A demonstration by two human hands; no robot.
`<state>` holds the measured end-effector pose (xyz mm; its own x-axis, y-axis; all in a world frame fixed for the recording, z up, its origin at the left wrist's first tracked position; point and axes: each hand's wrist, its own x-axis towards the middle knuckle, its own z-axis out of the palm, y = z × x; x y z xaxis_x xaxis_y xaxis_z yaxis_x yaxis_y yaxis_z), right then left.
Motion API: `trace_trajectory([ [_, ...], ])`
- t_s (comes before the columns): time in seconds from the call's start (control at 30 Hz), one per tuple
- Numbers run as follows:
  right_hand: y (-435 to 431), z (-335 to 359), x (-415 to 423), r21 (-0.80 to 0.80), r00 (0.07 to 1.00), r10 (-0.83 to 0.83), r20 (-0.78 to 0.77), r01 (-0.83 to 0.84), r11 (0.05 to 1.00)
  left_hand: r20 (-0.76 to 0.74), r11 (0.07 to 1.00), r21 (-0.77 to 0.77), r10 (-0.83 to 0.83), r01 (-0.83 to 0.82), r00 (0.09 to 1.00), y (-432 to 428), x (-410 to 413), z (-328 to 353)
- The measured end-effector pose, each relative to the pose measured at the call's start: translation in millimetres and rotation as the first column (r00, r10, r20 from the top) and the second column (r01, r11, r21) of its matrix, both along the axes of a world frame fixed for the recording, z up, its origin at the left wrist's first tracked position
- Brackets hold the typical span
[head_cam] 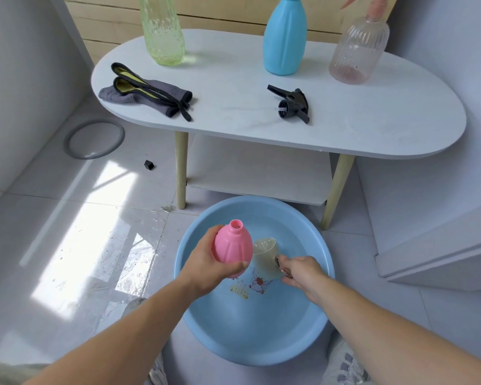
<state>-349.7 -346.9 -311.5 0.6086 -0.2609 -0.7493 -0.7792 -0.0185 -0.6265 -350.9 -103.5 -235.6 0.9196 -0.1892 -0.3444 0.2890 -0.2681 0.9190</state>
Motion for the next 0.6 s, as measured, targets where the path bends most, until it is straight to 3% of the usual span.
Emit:
trace_trajectory([
  [0.3,-25,44,0,0.150,0.970,-0.003,0.243,-0.035,0.988,0.055,0.999,-0.002,0.049,-0.049,0.997,4,2,5],
  [0.6,-45,148,-5,0.074,0.898,0.189,0.396,-0.236,0.969,0.091,0.999,0.001,0.035,-0.035,0.995,0,-1,19],
])
